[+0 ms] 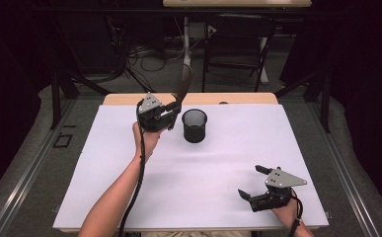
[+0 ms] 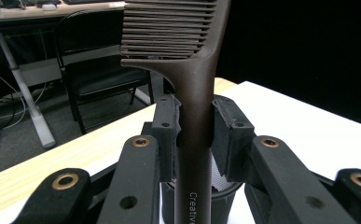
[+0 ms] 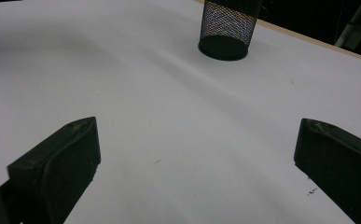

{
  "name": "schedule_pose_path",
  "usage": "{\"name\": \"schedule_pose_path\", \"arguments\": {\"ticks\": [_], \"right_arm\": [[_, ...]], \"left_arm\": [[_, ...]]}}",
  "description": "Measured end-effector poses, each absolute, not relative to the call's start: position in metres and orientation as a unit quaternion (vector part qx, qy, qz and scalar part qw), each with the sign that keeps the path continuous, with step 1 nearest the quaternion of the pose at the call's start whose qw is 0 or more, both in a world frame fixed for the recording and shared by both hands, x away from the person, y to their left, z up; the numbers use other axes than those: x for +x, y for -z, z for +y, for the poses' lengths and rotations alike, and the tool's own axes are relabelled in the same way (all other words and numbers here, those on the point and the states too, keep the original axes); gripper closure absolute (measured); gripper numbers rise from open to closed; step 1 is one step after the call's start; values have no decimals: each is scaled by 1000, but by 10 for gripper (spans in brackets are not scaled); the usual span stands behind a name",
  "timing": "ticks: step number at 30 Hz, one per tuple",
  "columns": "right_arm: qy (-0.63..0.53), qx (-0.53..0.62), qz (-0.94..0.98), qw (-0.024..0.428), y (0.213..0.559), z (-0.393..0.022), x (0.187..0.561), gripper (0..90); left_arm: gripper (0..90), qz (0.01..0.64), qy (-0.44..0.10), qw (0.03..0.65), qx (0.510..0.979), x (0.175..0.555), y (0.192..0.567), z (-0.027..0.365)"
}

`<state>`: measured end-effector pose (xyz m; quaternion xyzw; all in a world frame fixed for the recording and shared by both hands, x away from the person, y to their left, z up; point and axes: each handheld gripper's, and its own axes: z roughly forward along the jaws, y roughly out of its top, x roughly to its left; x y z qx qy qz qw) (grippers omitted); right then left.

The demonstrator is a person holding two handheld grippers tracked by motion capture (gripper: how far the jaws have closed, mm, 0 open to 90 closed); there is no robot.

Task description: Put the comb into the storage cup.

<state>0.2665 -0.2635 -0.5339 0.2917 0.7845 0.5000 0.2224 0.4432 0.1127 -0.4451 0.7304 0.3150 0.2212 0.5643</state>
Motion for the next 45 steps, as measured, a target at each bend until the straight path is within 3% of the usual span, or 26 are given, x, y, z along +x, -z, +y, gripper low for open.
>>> {"name": "schedule_pose_path", "arguments": {"ticks": [45], "right_arm": [[-496, 291, 789, 216, 534, -264, 267, 1]], "left_arm": [[726, 311, -228, 593, 707, 462, 438, 92]]}}
